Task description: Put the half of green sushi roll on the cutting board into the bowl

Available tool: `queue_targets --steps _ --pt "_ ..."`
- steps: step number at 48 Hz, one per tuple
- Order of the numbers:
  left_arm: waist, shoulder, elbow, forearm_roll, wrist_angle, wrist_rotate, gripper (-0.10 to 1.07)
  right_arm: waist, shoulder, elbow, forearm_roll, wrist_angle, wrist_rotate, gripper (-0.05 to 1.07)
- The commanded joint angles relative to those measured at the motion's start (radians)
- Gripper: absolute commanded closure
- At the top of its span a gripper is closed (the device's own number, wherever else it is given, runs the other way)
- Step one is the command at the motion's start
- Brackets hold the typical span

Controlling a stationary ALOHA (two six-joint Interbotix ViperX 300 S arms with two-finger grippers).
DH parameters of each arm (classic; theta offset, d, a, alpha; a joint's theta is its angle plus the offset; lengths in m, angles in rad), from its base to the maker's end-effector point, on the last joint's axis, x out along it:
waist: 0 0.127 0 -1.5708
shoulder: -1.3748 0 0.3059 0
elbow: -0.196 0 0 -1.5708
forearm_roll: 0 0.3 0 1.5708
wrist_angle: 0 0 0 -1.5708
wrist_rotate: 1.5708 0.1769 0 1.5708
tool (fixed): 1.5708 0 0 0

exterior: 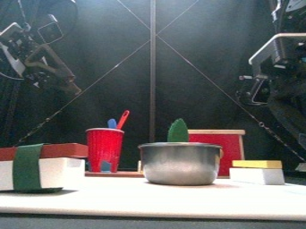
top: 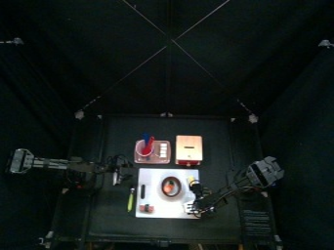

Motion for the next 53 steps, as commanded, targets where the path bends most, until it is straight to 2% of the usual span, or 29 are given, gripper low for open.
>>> queue_targets --steps 1,17,24,32,42,53 --pt "0.0 0.002 -0.011 0.002 -0.006 0.0 0.13 -0.008 -0.009 -0.012 -0.002 -0.006 -0.002 0.06" --pt "0.0 0.002 -0.011 0.0 -0.006 0.0 0.13 -0.015 -0.003 -0.026 0.003 -0.009 -0.017 0.32" --pt "-0.002 0.002 -0.011 0.0 -0.006 0.0 0.13 -0.054 -0.041 -0.046 -0.044 0.0 -0.02 0.32" --pt "-0.002 0.002 -0.011 0.0 -0.006 0.0 0.13 -0.12 -0.123 -0.072 -0.156 0.02 -0.02 0.32" --pt "-0.002 0.002 -0.012 0.0 -0.003 0.0 0.13 -0.224 -0.189 -0.101 -0.311 -0.023 -0.02 0.32" --pt "-0.014 0.0 -0.017 0.0 -0.002 -0.002 0.13 -0.287 -0.156 -0.081 -0.253 -0.12 -0.018 0.32"
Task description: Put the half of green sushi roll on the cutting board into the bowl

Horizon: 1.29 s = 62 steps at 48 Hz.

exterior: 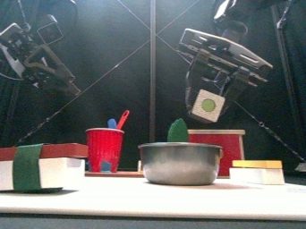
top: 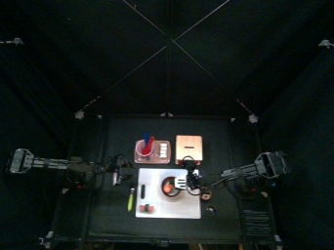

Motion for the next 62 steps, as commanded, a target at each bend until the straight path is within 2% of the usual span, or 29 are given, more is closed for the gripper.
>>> queue_targets --steps 1,13,25,30,40,51,62 --pt "-0.005 0.002 -0.015 0.002 -0.003 0.0 0.13 -0.012 0.0 -0.008 0.032 -0.038 0.002 0.32" --pt "0.003 -0.006 -0.008 0.009 0.002 0.003 0.13 -0.011 0.08 -0.023 0.072 -0.055 0.003 0.32" --pt "0.003 -0.017 -0.006 0.018 0.012 0.0 0.13 -0.02 0.115 -0.046 0.018 -0.072 -0.003 0.3" --pt "0.003 -0.017 -0.002 0.015 0.012 0.0 0.13 -0.021 0.118 -0.051 0.009 -0.086 -0.003 0.25" --pt "0.003 -0.017 0.008 0.014 0.014 0.0 0.13 -0.023 0.129 -0.057 0.014 -0.087 -0.003 0.08" --pt "0.003 -0.017 0.008 0.014 0.014 0.0 0.13 -0.021 0.114 -0.069 -0.021 -0.081 -0.005 0.04" --pt "0.002 -0.018 -0.008 0.0 0.012 0.0 0.13 -0.017 0.021 -0.048 -0.138 -0.075 -0.005 0.04"
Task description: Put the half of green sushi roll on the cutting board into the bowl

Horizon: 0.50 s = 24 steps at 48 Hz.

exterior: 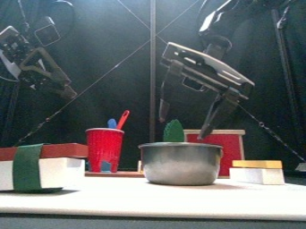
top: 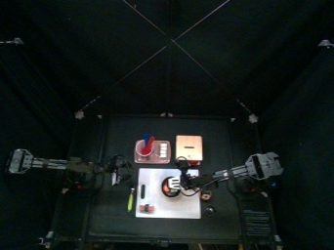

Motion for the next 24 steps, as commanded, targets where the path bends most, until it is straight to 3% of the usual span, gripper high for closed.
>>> queue_targets --steps 1,12,17,24 --pt "0.003 0.0 -0.031 -0.008 -0.005 0.0 0.13 0.002 -0.092 0.005 -0.066 0.003 -0.002 0.04" --pt "0.005 -0.017 -0.046 -0.006 -0.006 0.0 0.13 0.021 -0.276 0.166 -0.285 -0.031 -0.003 0.04" --pt "0.003 -0.015 -0.049 -0.008 -0.008 0.0 0.13 0.04 -0.376 0.288 -0.423 -0.118 0.0 0.04" --pt "0.014 -0.011 -0.064 -0.008 -0.012 -0.005 0.13 0.044 -0.459 0.428 -0.531 -0.264 -0.002 0.04"
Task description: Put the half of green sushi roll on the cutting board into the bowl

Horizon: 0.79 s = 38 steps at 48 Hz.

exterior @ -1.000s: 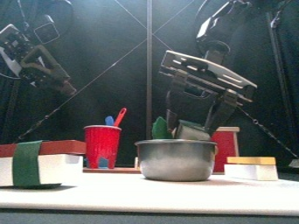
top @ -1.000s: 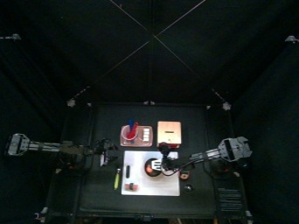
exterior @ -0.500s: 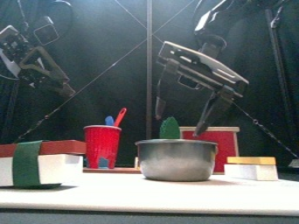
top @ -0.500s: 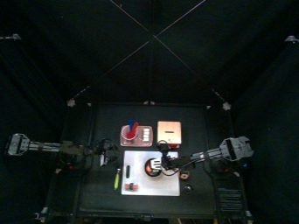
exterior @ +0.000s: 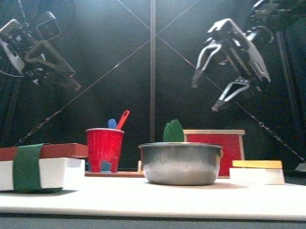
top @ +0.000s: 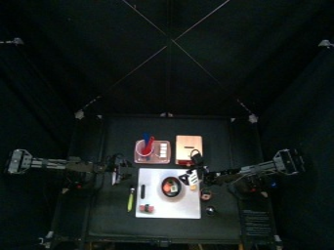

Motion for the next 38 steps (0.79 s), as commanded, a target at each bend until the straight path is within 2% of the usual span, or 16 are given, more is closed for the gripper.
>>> queue_targets --steps 1,8,17,29,38 --pt "0.011 0.006 -0.041 -0.003 -0.012 -0.003 0.13 0.003 -0.074 0.08 -0.072 -0.101 0.0 0.04" --pt "0.014 0.025 -0.061 -0.012 -0.052 0.002 0.13 -0.002 -0.141 0.164 -0.198 -0.176 0.0 0.04" --pt "0.041 0.072 -0.066 -0.012 -0.155 0.012 0.13 0.0 -0.193 0.189 -0.408 -0.183 0.005 0.04" --pt "0.04 0.084 -0.055 -0.037 -0.178 0.012 0.13 -0.009 -0.184 0.196 -0.451 -0.181 0.002 0.04" --pt "0.04 0.086 -0.048 -0.058 -0.178 0.014 0.13 -0.012 -0.17 0.195 -0.436 -0.181 0.005 0.04"
